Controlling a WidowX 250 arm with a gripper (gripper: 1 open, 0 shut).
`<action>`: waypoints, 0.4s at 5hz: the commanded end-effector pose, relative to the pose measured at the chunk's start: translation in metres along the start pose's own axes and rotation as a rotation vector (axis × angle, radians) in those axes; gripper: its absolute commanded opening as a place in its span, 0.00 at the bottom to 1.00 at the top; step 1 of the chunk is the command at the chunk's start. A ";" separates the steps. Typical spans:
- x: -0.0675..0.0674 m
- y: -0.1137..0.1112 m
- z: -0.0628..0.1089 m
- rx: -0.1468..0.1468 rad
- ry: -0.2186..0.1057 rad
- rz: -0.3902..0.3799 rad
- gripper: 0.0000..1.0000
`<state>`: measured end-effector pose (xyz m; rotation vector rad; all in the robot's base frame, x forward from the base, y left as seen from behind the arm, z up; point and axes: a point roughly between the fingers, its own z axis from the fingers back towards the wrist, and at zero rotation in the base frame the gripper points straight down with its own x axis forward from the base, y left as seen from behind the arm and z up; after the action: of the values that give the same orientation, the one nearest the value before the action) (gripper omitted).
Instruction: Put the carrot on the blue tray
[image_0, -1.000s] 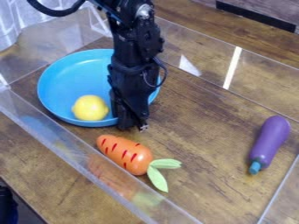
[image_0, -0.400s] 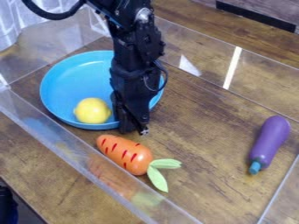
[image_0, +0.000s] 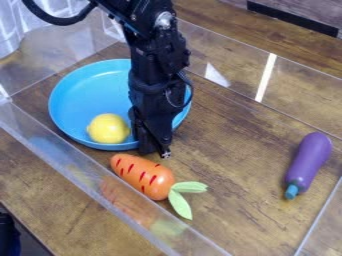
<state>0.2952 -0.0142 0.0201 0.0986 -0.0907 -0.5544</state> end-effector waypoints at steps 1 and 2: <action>0.005 -0.010 0.004 -0.003 -0.033 -0.047 0.00; 0.005 -0.010 0.002 -0.002 -0.045 -0.059 0.00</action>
<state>0.2955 -0.0159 0.0201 0.0958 -0.1231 -0.5775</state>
